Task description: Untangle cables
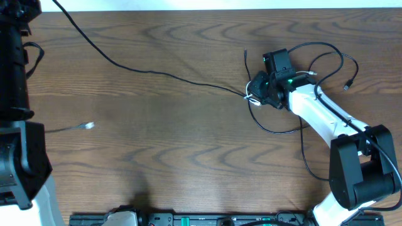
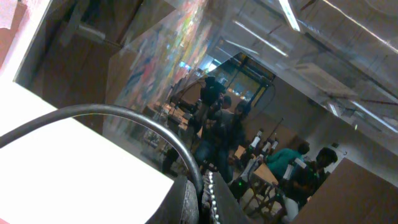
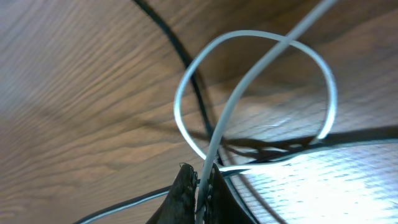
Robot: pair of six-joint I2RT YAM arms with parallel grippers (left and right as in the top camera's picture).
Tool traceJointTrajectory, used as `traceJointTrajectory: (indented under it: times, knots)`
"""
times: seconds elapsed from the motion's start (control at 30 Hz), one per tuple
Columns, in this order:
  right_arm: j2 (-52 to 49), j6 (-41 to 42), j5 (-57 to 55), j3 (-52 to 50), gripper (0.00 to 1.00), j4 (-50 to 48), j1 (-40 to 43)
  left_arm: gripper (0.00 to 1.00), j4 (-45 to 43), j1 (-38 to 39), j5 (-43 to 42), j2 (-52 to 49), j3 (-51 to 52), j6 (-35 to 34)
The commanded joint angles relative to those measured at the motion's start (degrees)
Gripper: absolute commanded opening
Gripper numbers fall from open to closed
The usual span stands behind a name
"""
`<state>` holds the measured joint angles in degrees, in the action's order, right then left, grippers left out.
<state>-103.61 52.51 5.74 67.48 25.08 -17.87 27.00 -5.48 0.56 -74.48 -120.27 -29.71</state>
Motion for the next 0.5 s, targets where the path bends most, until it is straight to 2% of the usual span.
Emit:
traceJointTrajectory:
  times: [0.0,0.13,0.23,0.47]
  knots:
    - [-0.28,-1.99,-2.84,0.11,0.01,0.72,0.57,0.07,-0.22,-0.31,-0.07,0.52,-0.87,1.25]
    - [0.2,-6.56,-2.56,0.2,0.01,1.18,3.28,0.08,-0.28,-0.31,0.22,0.48,-0.87,1.27]
    - [2.67,-7.82,-1.36,0.98,0.01,5.27,7.28,0.07,-0.26,-1.29,0.59,0.48,-0.87,1.46]
    - [13.18,-17.51,-11.13,1.09,0.01,11.96,23.71,0.08,0.48,-6.56,0.59,0.37,-0.87,1.46]
